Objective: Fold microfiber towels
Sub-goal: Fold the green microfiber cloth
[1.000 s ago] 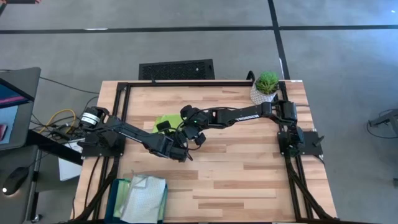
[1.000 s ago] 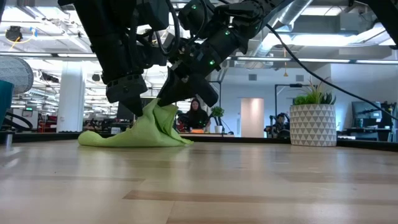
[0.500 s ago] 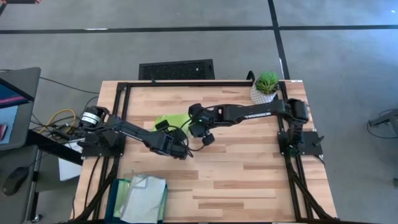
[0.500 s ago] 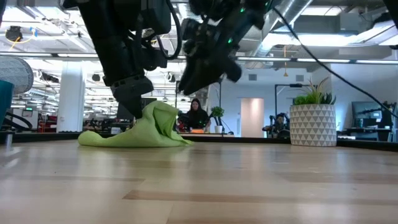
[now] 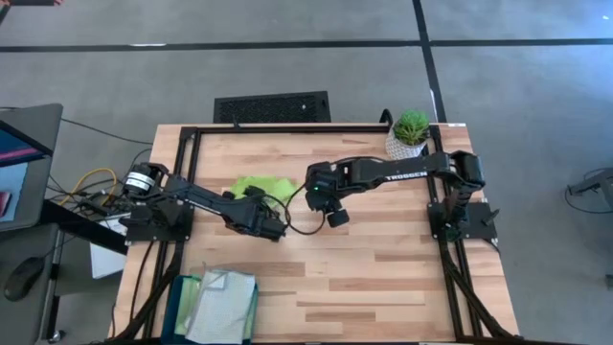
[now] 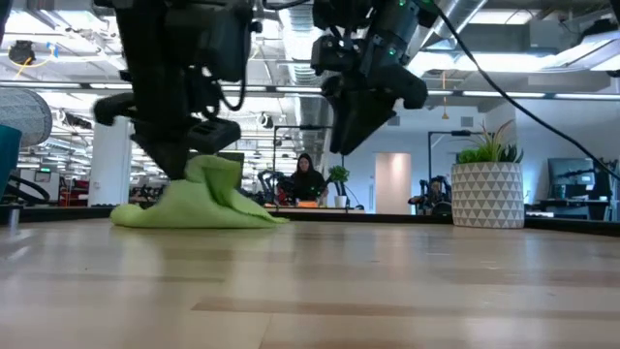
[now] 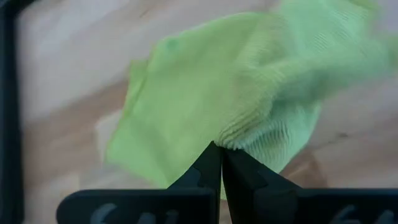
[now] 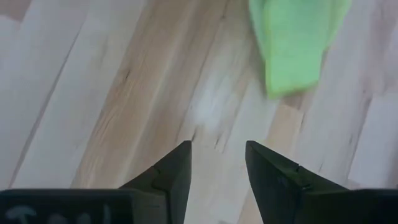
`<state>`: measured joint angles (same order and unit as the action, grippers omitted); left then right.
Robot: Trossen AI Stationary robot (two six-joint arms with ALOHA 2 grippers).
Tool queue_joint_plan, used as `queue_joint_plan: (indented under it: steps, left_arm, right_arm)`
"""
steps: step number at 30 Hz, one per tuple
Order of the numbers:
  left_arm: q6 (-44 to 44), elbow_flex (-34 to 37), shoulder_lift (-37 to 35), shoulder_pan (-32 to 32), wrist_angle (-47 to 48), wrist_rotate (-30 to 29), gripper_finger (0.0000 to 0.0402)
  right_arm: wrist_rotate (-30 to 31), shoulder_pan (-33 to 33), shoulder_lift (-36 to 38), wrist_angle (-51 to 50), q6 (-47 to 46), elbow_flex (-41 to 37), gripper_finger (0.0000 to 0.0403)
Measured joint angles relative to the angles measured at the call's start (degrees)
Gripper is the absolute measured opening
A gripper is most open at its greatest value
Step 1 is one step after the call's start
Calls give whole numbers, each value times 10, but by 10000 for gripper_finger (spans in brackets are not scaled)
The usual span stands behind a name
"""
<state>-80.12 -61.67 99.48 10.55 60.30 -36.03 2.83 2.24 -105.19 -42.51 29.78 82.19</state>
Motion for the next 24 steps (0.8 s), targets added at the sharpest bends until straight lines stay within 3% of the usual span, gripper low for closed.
queue_joint_plan:
  steps: [3,10,17,24]
  left_arm:
    - [-95,1,0,0,33,31,0]
    - [-168,65,-1,-3,-16,56,0]
    - [-259,94,-1,1,-19,9,0]
    - [-318,80,-2,3,38,-69,0]
  right_arm:
    - [0,-5,0,-6,1,-5,169]
    - [-1,-20,0,-4,7,-5,168]
    - [-1,-34,0,-4,7,-5,166]
    - [-12,-34,0,-4,7,-5,164]
